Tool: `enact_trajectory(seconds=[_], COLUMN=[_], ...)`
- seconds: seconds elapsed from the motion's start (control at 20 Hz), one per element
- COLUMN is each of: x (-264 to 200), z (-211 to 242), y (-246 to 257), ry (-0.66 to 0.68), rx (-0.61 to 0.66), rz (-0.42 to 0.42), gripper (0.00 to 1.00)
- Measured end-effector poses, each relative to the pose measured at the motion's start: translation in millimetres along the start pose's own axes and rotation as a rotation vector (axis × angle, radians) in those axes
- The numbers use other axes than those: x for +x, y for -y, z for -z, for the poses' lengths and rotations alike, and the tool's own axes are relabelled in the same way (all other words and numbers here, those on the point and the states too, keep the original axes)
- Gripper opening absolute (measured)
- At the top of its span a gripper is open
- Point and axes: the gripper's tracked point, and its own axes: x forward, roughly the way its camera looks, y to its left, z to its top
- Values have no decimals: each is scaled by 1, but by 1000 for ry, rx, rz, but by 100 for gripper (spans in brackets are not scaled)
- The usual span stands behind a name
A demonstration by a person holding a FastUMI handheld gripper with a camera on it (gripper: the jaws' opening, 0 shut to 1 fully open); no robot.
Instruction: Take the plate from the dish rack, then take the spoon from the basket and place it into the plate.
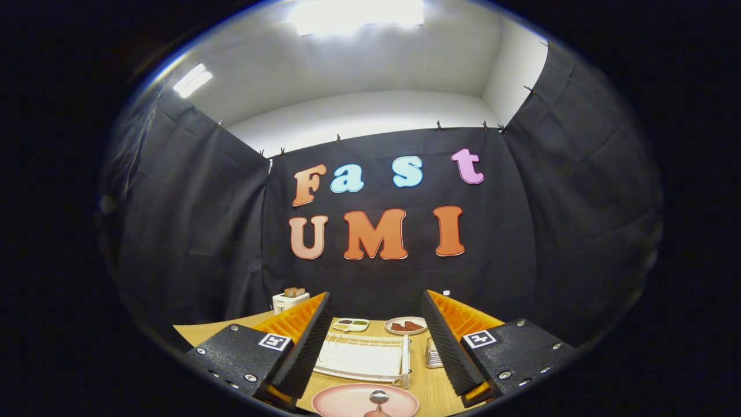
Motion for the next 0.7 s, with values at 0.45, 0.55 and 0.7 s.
enact_trajectory(seconds=[0.45, 0.55, 0.7], x=[4, 7, 12], z=[4, 6, 7], y=[-10, -11, -13], ry=[-29, -39, -34], rx=[-67, -62, -59], rz=[11, 6, -2], gripper=[95, 95, 95])
